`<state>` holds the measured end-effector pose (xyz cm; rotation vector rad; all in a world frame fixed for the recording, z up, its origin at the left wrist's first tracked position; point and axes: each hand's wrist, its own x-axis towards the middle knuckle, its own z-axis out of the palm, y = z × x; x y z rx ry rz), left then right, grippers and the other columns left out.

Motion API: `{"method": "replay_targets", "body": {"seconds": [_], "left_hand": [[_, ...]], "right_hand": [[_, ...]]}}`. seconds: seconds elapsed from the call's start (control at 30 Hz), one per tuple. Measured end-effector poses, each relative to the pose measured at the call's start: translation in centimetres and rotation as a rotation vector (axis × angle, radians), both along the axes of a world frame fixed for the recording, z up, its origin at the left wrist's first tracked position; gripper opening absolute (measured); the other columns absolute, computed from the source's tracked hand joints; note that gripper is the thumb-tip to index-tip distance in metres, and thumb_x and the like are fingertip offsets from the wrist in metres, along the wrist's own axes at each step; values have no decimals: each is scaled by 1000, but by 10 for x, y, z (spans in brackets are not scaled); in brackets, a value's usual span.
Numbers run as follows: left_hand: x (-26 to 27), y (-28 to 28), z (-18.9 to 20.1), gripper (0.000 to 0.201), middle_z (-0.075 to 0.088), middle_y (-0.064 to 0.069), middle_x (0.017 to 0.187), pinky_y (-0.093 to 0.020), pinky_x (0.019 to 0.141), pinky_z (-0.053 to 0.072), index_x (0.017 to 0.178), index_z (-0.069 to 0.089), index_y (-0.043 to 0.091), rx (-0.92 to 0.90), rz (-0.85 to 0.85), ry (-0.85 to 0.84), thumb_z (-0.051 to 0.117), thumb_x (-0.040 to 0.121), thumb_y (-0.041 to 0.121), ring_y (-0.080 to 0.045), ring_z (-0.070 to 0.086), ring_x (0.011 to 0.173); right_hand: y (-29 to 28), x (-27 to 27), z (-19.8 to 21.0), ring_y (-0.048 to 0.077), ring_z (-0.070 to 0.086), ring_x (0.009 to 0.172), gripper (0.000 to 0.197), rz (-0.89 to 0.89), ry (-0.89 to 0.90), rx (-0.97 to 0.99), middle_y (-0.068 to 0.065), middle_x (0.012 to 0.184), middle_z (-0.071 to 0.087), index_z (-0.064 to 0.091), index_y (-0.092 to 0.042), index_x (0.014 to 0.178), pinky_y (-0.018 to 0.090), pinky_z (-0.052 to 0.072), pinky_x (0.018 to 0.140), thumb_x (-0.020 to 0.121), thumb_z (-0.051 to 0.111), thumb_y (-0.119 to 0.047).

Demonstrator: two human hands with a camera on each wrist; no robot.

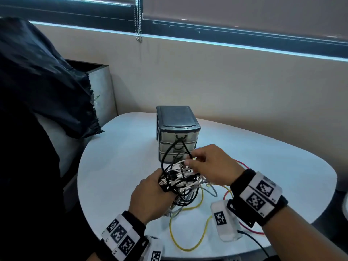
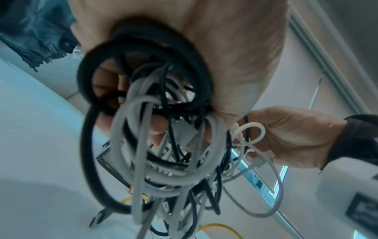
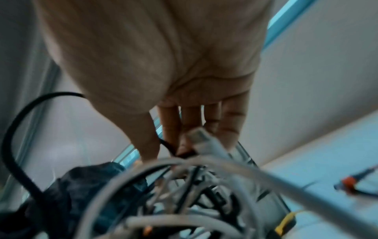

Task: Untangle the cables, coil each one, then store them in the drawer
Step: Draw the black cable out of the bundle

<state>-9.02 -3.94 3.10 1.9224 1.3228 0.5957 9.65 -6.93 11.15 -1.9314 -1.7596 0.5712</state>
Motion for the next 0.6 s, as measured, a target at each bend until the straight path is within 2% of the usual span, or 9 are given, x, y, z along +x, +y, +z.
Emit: {"method": "replay_targets", "body": {"seconds": [0.1,0.2,0.3,0.37,0.43,0.47,0.53,0.6], "left_hand": [[-1,-1,-4,29,71,19,83,-32,72,55,93,55,45,0,9,-8,62,65,52,-9,66,81],[-2,-1,-7,29,71,18,86,-32,72,54,97,56,41,16,-3,42,62,70,50,-11,65,84],[-3,2,-8,28,70,15,91,-30,71,52,101,54,36,54,-22,163,61,76,47,-17,64,88],[-4,4,-8,26,69,12,91,-29,68,50,100,53,33,50,-15,210,61,78,44,-19,63,87],[-5,6,-8,22,67,11,87,-28,62,45,95,51,30,15,-2,210,60,78,41,-20,62,84],[-6,7,-8,22,67,10,86,-28,61,44,94,51,30,-6,7,203,60,77,41,-20,62,83],[-6,10,-9,24,67,10,84,-28,63,46,93,52,31,-43,28,157,59,73,42,-20,62,82],[-6,12,-9,24,67,10,82,-29,66,49,92,53,31,-74,46,106,61,71,39,-19,62,81]], "right_hand": [[1,2,-4,13,50,57,23,-6,-92,52,3,67,65,75,-14,84,34,50,67,93,64,-33],[3,8,0,14,43,52,35,-28,-113,90,10,61,59,64,-8,67,37,47,62,94,62,-31],[6,11,22,6,37,44,35,-102,-20,299,2,52,53,64,-18,62,27,36,51,95,62,-30],[7,12,50,3,41,44,25,-180,127,543,-6,52,54,69,-24,69,24,40,52,94,64,-25],[2,9,85,3,56,49,15,-235,286,805,-14,64,61,74,-28,91,25,49,49,94,63,-19],[-2,6,100,7,63,54,15,-222,313,940,-10,73,63,73,-26,99,24,52,47,94,63,-17],[-9,-3,120,13,69,65,16,-109,255,1131,2,85,64,71,-22,107,23,54,49,95,63,-16],[-11,-10,124,15,68,65,18,0,232,1115,5,80,66,68,-20,112,23,55,55,94,64,-20]]}}
